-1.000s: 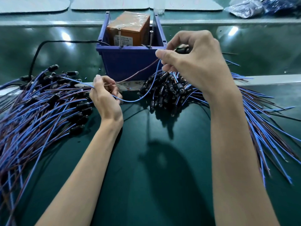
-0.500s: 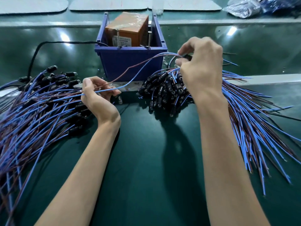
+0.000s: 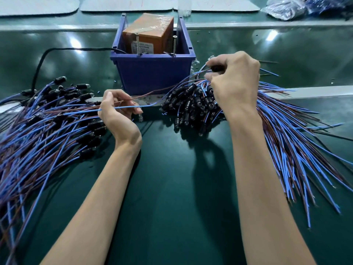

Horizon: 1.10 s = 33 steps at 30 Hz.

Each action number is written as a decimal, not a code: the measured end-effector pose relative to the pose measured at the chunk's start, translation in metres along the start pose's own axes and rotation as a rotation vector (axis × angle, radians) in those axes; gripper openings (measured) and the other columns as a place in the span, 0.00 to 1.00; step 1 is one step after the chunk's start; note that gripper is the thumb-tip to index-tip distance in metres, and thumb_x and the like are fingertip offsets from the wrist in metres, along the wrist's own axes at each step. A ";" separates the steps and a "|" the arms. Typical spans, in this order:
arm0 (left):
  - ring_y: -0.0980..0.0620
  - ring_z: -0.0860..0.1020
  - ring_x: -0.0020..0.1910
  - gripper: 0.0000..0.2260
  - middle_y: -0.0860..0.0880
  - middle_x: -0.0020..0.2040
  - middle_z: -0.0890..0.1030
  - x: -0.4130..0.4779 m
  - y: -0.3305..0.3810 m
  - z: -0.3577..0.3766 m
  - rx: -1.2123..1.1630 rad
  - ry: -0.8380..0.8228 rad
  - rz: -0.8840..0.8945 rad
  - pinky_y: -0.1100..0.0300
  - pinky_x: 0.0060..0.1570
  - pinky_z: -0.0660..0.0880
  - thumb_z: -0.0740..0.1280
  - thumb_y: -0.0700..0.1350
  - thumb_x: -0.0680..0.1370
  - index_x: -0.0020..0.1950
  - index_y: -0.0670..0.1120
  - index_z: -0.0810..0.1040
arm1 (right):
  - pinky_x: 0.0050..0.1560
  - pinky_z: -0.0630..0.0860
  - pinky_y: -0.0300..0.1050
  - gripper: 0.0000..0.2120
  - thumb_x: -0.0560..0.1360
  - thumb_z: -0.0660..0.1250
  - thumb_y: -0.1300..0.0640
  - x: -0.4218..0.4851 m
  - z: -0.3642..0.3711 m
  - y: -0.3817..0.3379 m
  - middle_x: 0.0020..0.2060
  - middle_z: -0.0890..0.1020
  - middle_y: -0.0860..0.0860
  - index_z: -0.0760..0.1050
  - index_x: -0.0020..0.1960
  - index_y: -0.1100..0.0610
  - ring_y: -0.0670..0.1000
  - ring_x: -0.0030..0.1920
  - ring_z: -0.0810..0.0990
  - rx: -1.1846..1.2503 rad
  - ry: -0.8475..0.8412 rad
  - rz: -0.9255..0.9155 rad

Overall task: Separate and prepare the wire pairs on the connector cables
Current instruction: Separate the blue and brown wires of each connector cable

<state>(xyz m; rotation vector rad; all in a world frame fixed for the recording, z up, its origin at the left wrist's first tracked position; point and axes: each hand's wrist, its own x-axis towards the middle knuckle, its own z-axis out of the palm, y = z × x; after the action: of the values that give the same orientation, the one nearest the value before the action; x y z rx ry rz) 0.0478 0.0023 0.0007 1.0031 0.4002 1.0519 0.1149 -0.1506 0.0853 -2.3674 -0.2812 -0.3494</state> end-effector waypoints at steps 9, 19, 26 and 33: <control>0.53 0.69 0.22 0.19 0.53 0.24 0.70 -0.001 0.002 0.000 0.023 0.004 0.005 0.62 0.26 0.67 0.48 0.38 0.81 0.33 0.43 0.69 | 0.52 0.73 0.44 0.10 0.75 0.69 0.51 -0.003 -0.001 0.000 0.53 0.83 0.50 0.81 0.55 0.49 0.54 0.52 0.80 0.043 0.172 0.005; 0.50 0.68 0.24 0.14 0.50 0.29 0.70 -0.009 0.012 0.004 0.050 -0.184 -0.015 0.59 0.29 0.65 0.51 0.53 0.75 0.43 0.44 0.68 | 0.29 0.71 0.37 0.16 0.81 0.62 0.52 0.009 0.000 0.002 0.24 0.77 0.44 0.75 0.36 0.57 0.42 0.21 0.74 0.838 0.252 0.316; 0.50 0.68 0.25 0.20 0.46 0.32 0.68 -0.011 0.013 0.004 0.044 -0.222 -0.053 0.60 0.30 0.66 0.46 0.57 0.77 0.44 0.43 0.69 | 0.21 0.62 0.34 0.25 0.83 0.55 0.49 0.009 0.001 0.002 0.15 0.71 0.44 0.71 0.29 0.56 0.43 0.16 0.66 0.827 0.125 0.449; 0.50 0.67 0.26 0.23 0.47 0.32 0.69 -0.011 0.012 0.003 0.061 -0.206 -0.056 0.60 0.31 0.66 0.40 0.55 0.81 0.45 0.44 0.69 | 0.16 0.53 0.31 0.22 0.83 0.52 0.46 0.007 -0.004 0.003 0.16 0.68 0.44 0.68 0.34 0.54 0.41 0.15 0.61 1.366 -0.081 0.746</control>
<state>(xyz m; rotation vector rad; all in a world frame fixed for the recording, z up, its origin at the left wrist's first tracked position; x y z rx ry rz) 0.0388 -0.0068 0.0103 1.1373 0.2913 0.8803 0.1218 -0.1547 0.0892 -0.9937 0.2819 0.2617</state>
